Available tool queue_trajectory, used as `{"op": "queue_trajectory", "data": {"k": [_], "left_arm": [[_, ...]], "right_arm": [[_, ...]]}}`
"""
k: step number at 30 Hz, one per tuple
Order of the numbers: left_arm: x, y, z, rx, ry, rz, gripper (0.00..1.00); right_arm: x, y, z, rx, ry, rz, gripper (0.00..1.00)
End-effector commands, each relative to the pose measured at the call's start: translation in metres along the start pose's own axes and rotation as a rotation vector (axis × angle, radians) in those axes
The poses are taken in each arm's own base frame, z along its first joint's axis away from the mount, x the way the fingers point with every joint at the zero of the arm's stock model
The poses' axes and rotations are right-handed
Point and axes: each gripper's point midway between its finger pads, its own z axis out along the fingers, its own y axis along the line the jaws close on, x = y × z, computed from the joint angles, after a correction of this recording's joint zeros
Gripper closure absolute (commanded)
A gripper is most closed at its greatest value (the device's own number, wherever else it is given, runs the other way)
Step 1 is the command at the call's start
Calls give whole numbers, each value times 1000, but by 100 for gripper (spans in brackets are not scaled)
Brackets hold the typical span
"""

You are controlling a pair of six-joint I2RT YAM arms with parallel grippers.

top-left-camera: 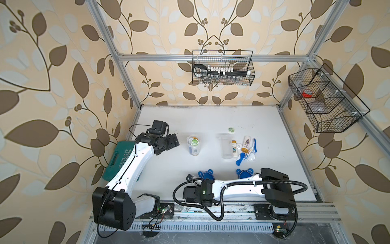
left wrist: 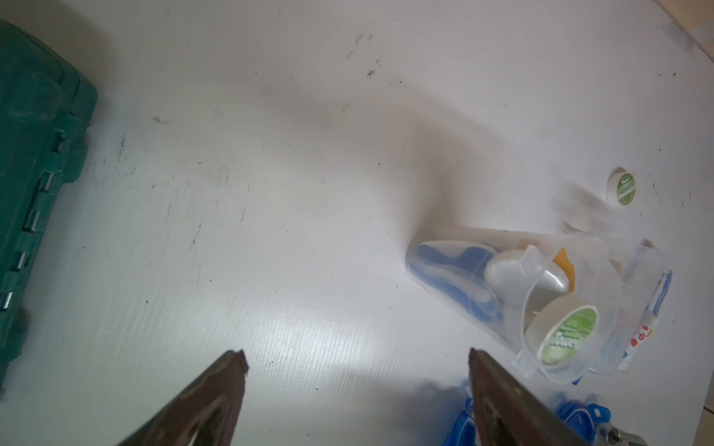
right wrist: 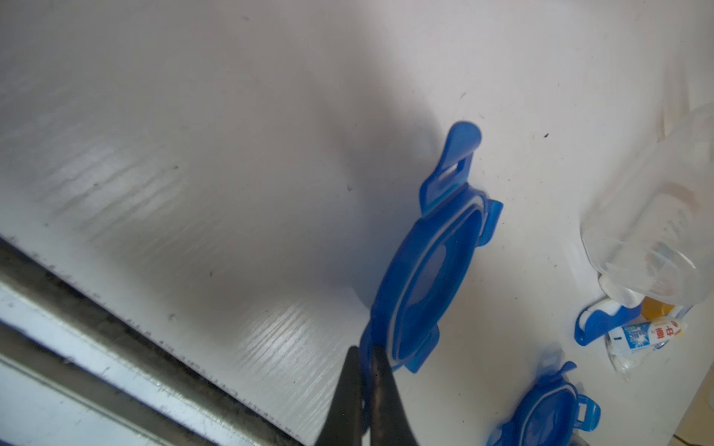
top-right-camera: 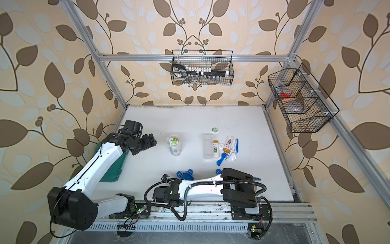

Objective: Take out toiletry kits
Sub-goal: Place the lid at the center of the board, then pick up the container from the center of the board.

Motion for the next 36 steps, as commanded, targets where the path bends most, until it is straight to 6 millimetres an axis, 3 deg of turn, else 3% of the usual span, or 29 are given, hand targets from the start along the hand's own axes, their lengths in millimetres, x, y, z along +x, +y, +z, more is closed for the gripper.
{"op": "queue_trajectory", "data": {"k": [1, 5, 10, 16, 21, 24, 27, 31, 33, 36], "left_arm": [[1, 1, 7, 18, 4, 9, 9], [8, 5, 22, 12, 38, 4, 10], [17, 7, 34, 13, 85, 2, 12], [20, 1, 42, 52, 111, -7, 14], [16, -4, 42, 106, 116, -39, 18], [12, -9, 40, 152, 121, -60, 20], [16, -6, 42, 148, 128, -58, 21], [16, -6, 42, 149, 129, -55, 21], [16, -5, 45, 143, 139, -54, 22], [20, -3, 49, 125, 164, -51, 25]], "right_arm": [[-13, 9, -7, -7, -27, -40, 97], [-14, 17, -1, -21, -4, -61, 91], [-14, 22, -3, -44, 15, -52, 57], [-37, 15, -34, -161, -123, 87, 51], [-60, -30, -61, -296, -324, 398, 49], [-59, -71, -69, -380, -471, 635, 44], [-40, -102, -55, -421, -518, 842, 43], [-1, -116, -25, -384, -453, 998, 40], [-3, -116, -31, -416, -472, 988, 39], [0, -114, -25, -415, -457, 991, 37]]}}
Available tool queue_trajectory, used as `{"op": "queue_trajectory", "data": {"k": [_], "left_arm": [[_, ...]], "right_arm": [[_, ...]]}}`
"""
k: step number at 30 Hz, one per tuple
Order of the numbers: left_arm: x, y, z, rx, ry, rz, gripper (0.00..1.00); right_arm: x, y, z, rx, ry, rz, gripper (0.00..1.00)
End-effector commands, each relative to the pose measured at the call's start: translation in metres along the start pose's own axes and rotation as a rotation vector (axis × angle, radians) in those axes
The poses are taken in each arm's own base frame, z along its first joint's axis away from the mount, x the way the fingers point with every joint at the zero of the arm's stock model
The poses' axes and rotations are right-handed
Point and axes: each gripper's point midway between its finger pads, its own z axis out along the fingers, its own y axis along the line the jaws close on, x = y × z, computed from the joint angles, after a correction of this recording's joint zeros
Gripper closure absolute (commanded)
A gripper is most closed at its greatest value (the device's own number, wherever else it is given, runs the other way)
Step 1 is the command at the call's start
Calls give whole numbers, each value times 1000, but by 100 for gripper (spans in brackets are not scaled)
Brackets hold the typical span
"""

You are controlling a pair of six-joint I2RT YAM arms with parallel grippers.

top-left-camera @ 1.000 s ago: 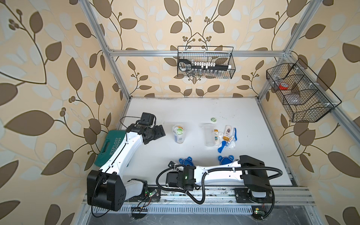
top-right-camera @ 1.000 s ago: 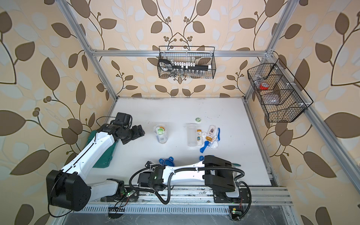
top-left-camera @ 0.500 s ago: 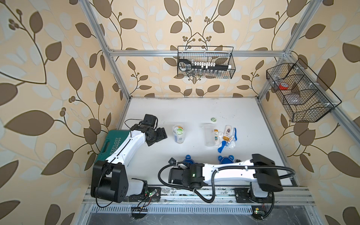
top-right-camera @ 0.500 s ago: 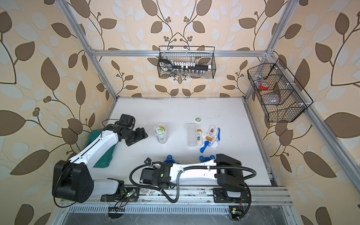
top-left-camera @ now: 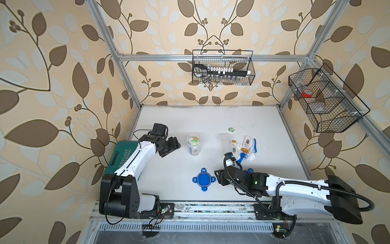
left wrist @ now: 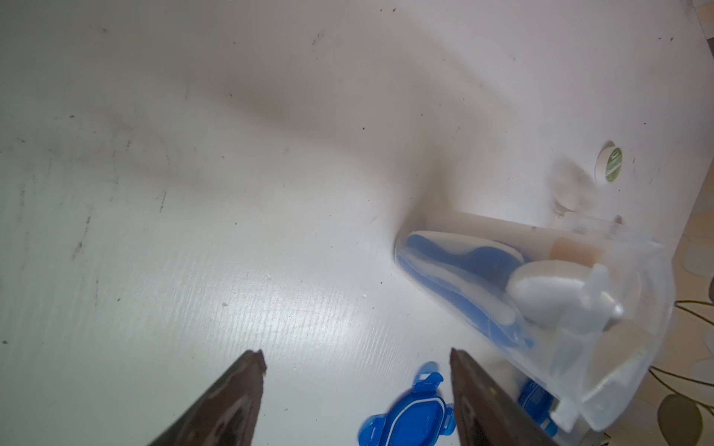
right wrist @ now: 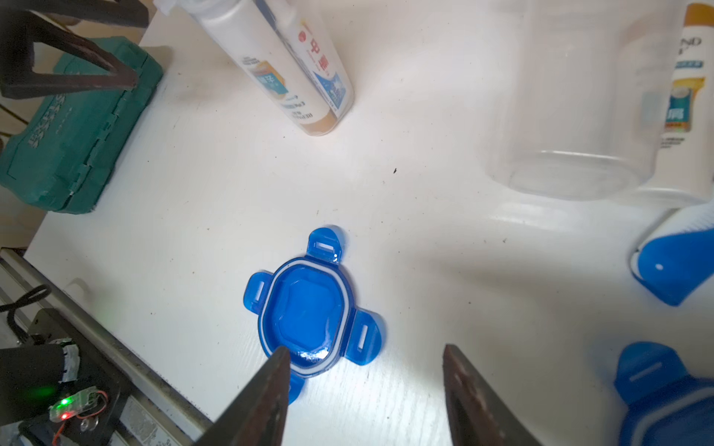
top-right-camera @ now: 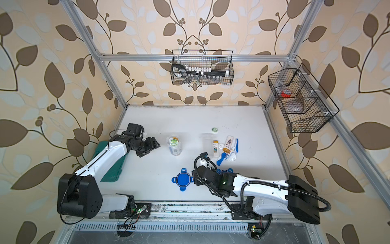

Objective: Take out toiletry kits
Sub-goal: Pick up the container from the center of the board.

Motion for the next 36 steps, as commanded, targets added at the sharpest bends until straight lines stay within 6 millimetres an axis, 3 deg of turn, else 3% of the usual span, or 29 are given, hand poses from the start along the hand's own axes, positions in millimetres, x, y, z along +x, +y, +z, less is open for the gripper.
{"op": "queue_trajectory", "data": {"k": [1, 9, 19, 23, 29, 36], "left_arm": [[2, -1, 1, 5, 20, 9, 25], [-4, -6, -1, 28, -9, 7, 25], [-49, -54, -20, 132, -62, 25, 27], [-51, -58, -6, 174, -27, 20, 28], [-49, -56, 18, 226, 22, -12, 29], [-34, -46, 50, 246, 128, -93, 31]], "right_arm": [[-12, 16, -1, -72, -31, 90, 37], [-12, 32, 6, -86, 5, 46, 38], [-38, 37, 12, -70, -142, -85, 28], [-50, 60, 22, -125, -196, -186, 23], [-78, 79, 56, -312, -148, -157, 23], [-96, 81, 86, -256, -227, -258, 16]]}}
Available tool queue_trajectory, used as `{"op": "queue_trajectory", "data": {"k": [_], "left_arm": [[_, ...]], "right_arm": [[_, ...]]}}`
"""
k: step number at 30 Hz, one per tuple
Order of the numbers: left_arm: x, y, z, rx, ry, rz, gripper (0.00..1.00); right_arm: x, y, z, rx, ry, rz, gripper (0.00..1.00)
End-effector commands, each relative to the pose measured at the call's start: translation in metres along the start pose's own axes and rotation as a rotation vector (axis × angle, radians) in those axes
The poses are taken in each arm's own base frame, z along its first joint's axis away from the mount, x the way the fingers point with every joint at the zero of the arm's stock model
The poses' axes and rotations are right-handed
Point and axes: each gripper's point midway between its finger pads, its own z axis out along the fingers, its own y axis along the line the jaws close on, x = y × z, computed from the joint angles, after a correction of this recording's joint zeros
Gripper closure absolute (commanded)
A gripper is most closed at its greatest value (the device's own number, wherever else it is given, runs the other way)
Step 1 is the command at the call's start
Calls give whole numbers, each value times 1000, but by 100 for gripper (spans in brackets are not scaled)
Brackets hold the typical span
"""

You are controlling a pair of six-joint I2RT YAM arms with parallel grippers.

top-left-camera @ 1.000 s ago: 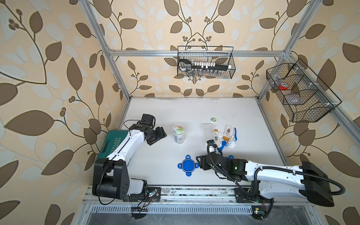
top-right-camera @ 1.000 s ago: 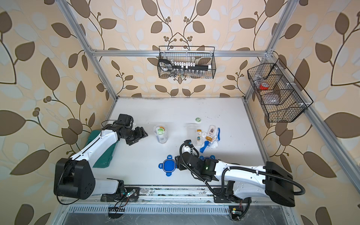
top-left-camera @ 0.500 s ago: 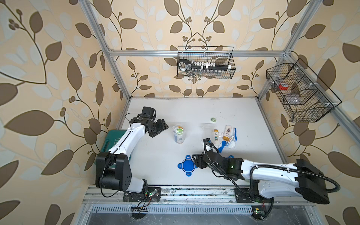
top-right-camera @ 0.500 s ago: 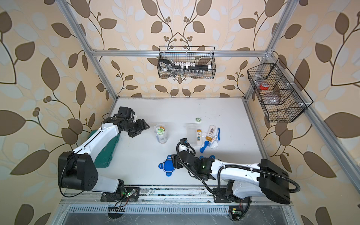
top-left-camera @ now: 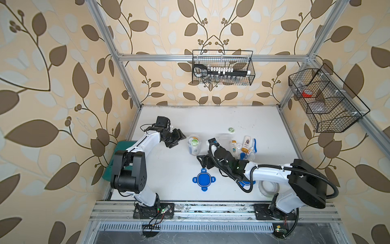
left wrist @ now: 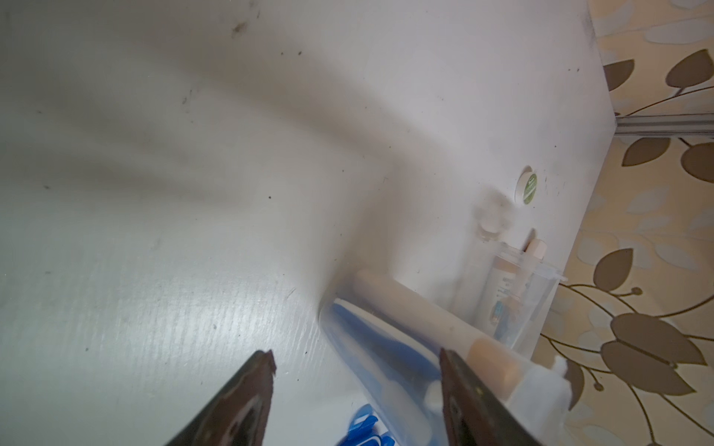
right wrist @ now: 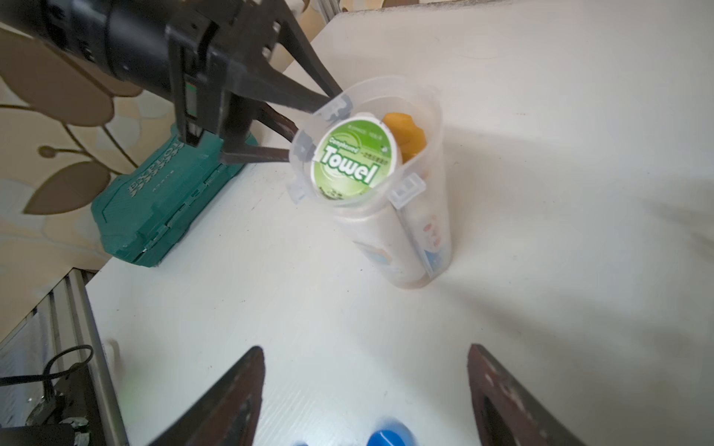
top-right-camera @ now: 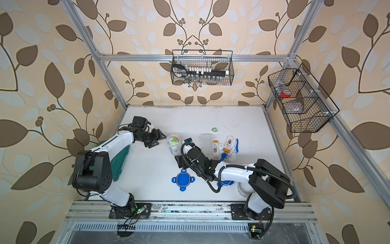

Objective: Take out toiletry kits
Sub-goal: Pick up the container from the center of the board.

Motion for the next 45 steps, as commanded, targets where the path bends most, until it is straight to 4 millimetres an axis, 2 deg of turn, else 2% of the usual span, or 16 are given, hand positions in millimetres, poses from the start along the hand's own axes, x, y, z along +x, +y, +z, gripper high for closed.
{"op": "queue_trajectory", "data": {"k": [1, 7, 13, 20, 27, 36, 41, 45], "left_arm": [[2, -3, 8, 45, 37, -32, 32], [0, 2, 18, 28, 62, -59, 33], [4, 3, 24, 43, 94, -83, 33], [7, 0, 30, 74, 125, -98, 34], [14, -6, 34, 99, 157, -88, 34], [20, -11, 37, 112, 181, -74, 35], [21, -10, 38, 109, 186, -75, 35], [20, -10, 38, 104, 185, -73, 35]], "right_arm": [[-19, 7, 16, -41, -55, -67, 15], [-26, -9, 42, -13, -59, -69, 11], [-27, -7, 71, -19, -31, -122, 10], [-30, -10, 87, -18, -32, -143, 4], [-36, -13, 103, -7, -37, -150, 4], [-36, -17, 114, 7, -40, -143, 9], [-36, -18, 117, -6, -32, -143, 24], [-35, -16, 114, -16, -28, -146, 30]]}}
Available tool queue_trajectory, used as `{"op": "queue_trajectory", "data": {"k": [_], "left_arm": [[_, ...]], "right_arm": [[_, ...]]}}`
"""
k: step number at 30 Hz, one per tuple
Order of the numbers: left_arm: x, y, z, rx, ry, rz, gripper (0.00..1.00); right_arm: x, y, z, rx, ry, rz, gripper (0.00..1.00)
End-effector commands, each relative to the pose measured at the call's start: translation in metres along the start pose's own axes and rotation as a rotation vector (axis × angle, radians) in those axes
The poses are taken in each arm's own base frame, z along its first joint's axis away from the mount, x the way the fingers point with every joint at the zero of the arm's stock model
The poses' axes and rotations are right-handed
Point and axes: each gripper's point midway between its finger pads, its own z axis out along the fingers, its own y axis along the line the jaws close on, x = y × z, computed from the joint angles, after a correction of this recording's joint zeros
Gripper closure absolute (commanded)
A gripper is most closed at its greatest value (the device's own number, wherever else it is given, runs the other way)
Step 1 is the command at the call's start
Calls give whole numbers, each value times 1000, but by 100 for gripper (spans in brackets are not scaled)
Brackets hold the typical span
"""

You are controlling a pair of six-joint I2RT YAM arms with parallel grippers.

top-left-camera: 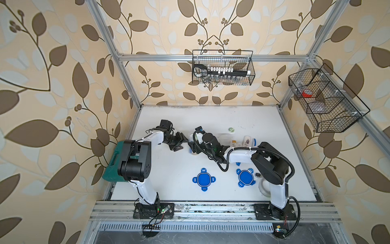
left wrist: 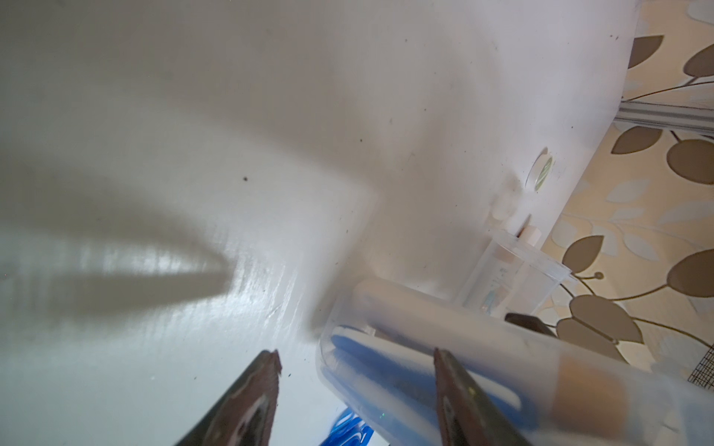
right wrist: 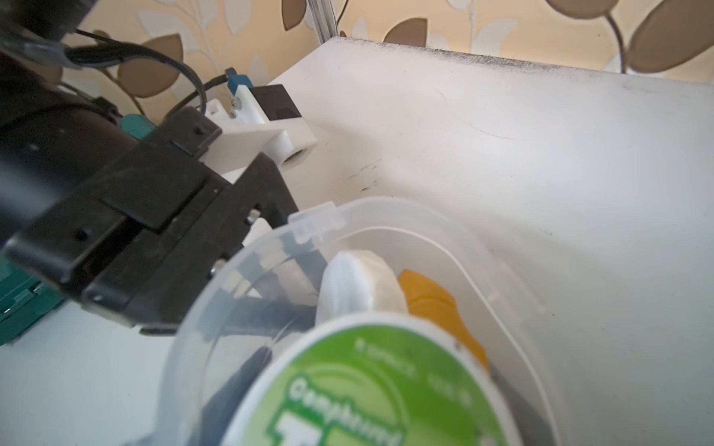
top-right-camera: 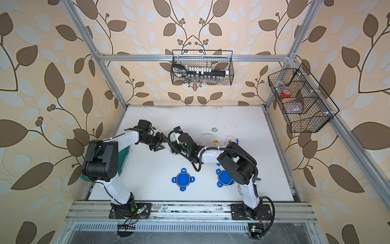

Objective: Take out toiletry kits
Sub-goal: Pick up the container from the center of the board.

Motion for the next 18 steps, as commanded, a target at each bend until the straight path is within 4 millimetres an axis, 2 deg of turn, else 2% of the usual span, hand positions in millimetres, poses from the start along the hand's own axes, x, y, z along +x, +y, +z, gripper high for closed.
{"op": "queue_trajectory", "data": {"k": [1, 6, 10, 14, 18], "left_arm": [[8, -13, 2, 32, 46, 22, 35], [5, -12, -5, -6, 22, 37, 35], [-4, -8, -23, -81, -64, 72, 35], [-18, 13, -60, -253, -203, 65, 36], [-31, 14, -100, -328, -366, 109, 35]], "right_arm": [[3, 9, 4, -40, 11, -1, 32], [2, 16, -5, -73, 8, 8, 36], [0, 26, -15, -89, 17, -18, 37], [-4, 36, -31, -120, 50, -56, 39], [2, 46, -47, -144, 107, -146, 40]]}}
